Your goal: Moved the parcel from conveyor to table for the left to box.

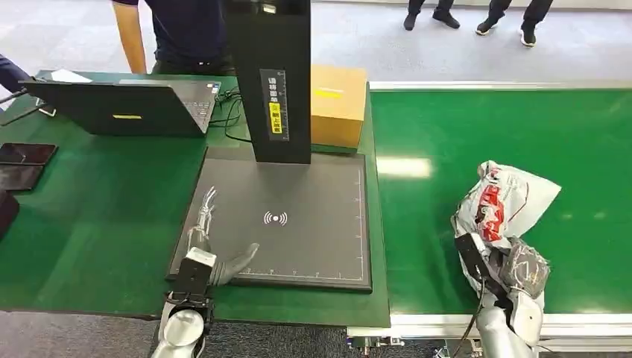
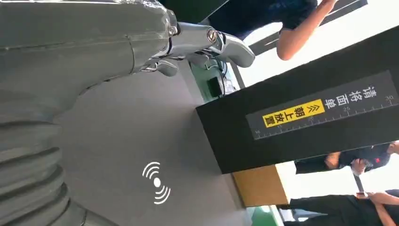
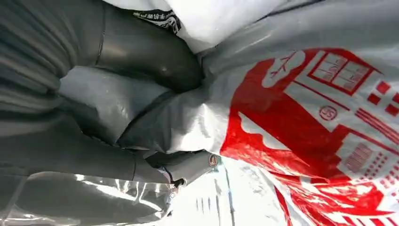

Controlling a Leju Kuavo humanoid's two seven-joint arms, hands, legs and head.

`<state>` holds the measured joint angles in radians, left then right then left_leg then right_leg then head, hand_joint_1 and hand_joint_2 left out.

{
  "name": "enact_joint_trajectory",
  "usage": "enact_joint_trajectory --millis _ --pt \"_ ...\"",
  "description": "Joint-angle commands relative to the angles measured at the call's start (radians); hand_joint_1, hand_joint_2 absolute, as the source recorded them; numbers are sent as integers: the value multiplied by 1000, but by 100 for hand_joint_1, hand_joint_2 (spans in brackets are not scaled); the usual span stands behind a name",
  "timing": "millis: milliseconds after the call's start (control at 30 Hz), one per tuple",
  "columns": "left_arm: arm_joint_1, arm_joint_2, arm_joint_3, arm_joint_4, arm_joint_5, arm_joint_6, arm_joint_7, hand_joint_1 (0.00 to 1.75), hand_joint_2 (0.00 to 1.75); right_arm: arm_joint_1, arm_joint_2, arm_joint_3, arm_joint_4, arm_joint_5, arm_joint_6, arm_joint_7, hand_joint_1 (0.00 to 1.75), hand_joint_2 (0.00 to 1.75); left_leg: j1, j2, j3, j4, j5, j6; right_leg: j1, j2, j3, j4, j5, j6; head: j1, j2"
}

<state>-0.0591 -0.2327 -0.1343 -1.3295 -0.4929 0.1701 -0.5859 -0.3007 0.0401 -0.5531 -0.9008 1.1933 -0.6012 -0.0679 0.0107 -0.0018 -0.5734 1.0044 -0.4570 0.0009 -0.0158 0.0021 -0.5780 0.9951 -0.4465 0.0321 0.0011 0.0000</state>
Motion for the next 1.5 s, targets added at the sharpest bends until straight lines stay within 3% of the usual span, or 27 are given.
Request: enact_joint_trajectory --millis 33,167,300,600,1000,1500 --pt "1 -4 19 -7 -1 2 7 0 175 57 64 122 -252 4 -63 -20 175 175 0 1 0 -1 0 0 0 1 -1 1 0 -2 0 0" --pt "2 -8 23 -10 -1 3 7 0 175 90 76 174 -337 7 -74 -37 173 175 0 1 1 -1 0 0 0 1 0 0 -1 -2 0 0" --pt "4 -6 30 -4 -3 4 0 0 175 116 77 308 -425 28 -80 -64 175 175 0 2 0 0 -1 0 0 2 -1 1 0 -2 0 0" --pt "-23 2 33 46 13 11 -35 0 175 91 70 552 -450 89 -51 -55 171 175 0 4 1 -1 0 -1 0 3 -1 1 0 -2 0 0" --pt "-63 19 13 89 37 28 -62 0 175 -106 34 836 -190 115 -37 -51 175 175 0 4 1 -1 0 0 0 4 -1 0 1 -2 0 0" --pt "-78 38 -10 120 71 60 -89 0 175 -245 77 1065 92 54 -35 -130 173 175 0 3 2 -3 1 -1 0 2 0 0 0 -3 0 0"
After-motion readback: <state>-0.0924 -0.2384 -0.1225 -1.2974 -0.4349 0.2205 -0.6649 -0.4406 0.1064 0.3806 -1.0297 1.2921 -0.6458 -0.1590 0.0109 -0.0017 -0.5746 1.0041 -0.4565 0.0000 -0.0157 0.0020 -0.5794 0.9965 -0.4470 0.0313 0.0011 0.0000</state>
